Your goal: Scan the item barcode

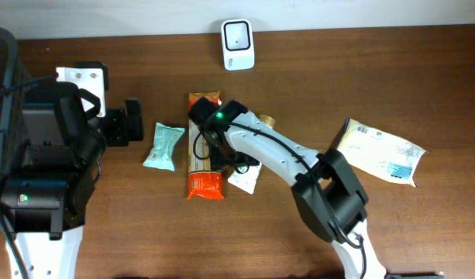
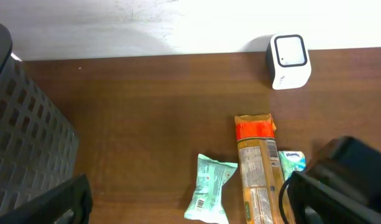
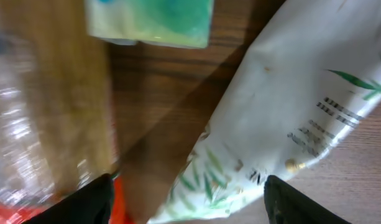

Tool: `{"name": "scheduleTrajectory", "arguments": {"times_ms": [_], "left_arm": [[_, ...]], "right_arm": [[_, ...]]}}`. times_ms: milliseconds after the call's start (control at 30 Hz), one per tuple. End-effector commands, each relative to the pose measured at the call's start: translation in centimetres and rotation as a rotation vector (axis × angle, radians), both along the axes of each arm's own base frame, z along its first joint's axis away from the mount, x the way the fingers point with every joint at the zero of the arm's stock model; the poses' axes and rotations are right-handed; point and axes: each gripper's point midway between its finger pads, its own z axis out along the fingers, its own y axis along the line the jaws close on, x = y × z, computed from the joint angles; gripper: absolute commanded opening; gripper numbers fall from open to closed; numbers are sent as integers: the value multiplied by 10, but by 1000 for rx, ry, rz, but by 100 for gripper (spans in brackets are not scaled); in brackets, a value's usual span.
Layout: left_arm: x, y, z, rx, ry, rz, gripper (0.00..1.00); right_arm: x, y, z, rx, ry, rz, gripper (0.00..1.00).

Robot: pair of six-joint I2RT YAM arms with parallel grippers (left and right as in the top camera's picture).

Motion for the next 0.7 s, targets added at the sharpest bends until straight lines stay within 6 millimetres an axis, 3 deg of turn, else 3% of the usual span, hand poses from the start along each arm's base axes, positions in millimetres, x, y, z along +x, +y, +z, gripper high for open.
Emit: {"name": "scheduleTrajectory", "arguments": {"times_ms": [0, 100, 200, 267, 300, 333, 367, 467, 500, 533, 567, 600, 667], "left_arm": [[-1, 2, 4, 16, -12, -1, 99], [-1, 2, 4, 16, -12, -1, 99], [-1, 2, 4, 16, -12, -1, 99], [-1, 2, 4, 16, -12, -1, 99], [-1, 2, 4, 16, -12, -1, 99], [-1, 2, 4, 16, -12, -1, 99], [-1, 2, 4, 16, -12, -1, 99], [-1, 2, 4, 16, -12, -1, 99], [-1, 2, 4, 16, -12, 0, 99], [-1, 2, 4, 16, -12, 0, 99], [-1, 2, 4, 16, -12, 0, 99], [-1, 2, 4, 16, -12, -1, 99], [-1, 2, 4, 16, -12, 0, 99]], "right_arm": [[-1, -12, -12, -67, 9, -22, 75], [-16, -30, -28, -166, 89, -16, 68], [-22, -54, -23, -279, 105, -2, 57], [-22, -60, -23, -312, 103, 28, 42], [-20, -65, -21, -342, 91, 34, 31], [-18, -72, -18, -378, 78, 42, 13], [-17, -75, -16, -400, 67, 47, 4], [-9, -66, -4, -356, 67, 155, 4], [-1, -63, 10, -327, 40, 193, 4], [7, -60, 21, -305, 25, 264, 23], [12, -59, 22, -297, 23, 315, 58], [18, -61, 19, -314, 7, 341, 70], [29, -62, 8, -349, -34, 341, 77]]}}
